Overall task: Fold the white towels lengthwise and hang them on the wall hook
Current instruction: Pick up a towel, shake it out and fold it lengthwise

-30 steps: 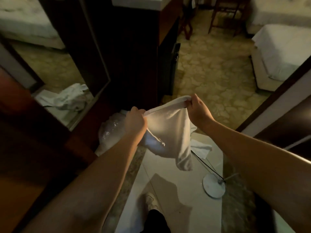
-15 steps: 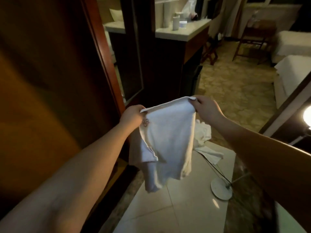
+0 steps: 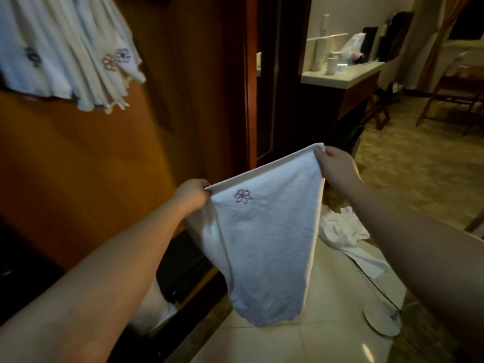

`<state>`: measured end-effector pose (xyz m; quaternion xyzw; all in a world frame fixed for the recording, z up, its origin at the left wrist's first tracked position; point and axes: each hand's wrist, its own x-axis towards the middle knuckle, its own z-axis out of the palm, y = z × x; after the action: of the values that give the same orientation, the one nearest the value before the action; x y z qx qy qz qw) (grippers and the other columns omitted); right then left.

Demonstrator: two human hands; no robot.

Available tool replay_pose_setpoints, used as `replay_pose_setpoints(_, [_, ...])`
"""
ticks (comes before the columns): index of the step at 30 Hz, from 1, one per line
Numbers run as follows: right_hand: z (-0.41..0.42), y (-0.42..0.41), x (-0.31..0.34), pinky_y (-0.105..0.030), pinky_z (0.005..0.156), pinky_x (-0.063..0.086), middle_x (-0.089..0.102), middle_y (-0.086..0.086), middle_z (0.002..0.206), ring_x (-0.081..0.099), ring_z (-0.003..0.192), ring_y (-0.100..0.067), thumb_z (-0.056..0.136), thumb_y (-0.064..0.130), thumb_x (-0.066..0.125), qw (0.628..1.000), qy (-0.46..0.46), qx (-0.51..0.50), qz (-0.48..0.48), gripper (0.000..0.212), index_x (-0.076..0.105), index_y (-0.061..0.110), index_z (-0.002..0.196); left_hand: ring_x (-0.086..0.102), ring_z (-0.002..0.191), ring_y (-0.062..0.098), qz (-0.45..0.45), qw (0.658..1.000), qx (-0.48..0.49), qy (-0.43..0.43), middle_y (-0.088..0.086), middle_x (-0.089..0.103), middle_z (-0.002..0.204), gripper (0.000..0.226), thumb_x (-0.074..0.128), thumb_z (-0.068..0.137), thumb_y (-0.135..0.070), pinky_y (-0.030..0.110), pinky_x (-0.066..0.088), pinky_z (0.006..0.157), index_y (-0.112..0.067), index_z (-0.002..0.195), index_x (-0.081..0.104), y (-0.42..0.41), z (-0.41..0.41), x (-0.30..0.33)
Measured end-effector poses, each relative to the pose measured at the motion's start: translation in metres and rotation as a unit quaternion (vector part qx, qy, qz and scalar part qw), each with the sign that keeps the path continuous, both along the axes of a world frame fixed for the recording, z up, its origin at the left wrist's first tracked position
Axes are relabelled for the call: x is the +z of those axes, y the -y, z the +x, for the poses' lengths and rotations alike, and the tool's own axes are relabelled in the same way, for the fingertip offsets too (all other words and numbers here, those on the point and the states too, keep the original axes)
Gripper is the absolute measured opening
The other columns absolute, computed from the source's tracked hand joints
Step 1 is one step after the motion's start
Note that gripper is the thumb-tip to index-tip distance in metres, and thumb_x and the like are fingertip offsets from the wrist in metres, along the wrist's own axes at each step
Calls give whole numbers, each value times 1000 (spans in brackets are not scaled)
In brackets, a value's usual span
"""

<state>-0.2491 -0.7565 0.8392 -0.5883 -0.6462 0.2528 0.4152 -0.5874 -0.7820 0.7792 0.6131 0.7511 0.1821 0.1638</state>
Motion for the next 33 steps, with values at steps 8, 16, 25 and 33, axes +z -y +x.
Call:
replay_pose_setpoints(8, [-22,22,15,-28,62,44,67,2,88,63,79,-16,106,47,41,999,-50,-14,16,32,64,30,93,54,75,14,-9,992,88,-87,-1,57,84,34,61,96,-46,30,40,57,-15,111,66,82,-73,55])
replay_pose_setpoints(16, [-27,25,42,-48,87,58,73,-7,99,71,90,-26,99,49,49,986,-162,-20,-23,28,63,33,80,68,89,20,128,919,144,343,12,72,106,9,73,91,-21,28,52,64,-15,97,72,136,-93,113])
replay_pose_setpoints(25, [-43,30,58,-39,84,59,71,-9,109,70,93,-24,94,28,65,926,-333,-31,-176,23,66,9,107,74,63,21,195,751,232,586,6,77,76,22,77,87,-28,31,57,49,-11,99,70,153,-46,132])
replay_pose_setpoints(33, [-67,75,35,-36,67,58,65,-6,83,64,68,-16,96,19,62,898,-373,18,-234,23,62,8,117,69,80,24,181,765,244,568,7,75,93,25,70,92,-24,26,52,46,-15,115,73,160,7,113])
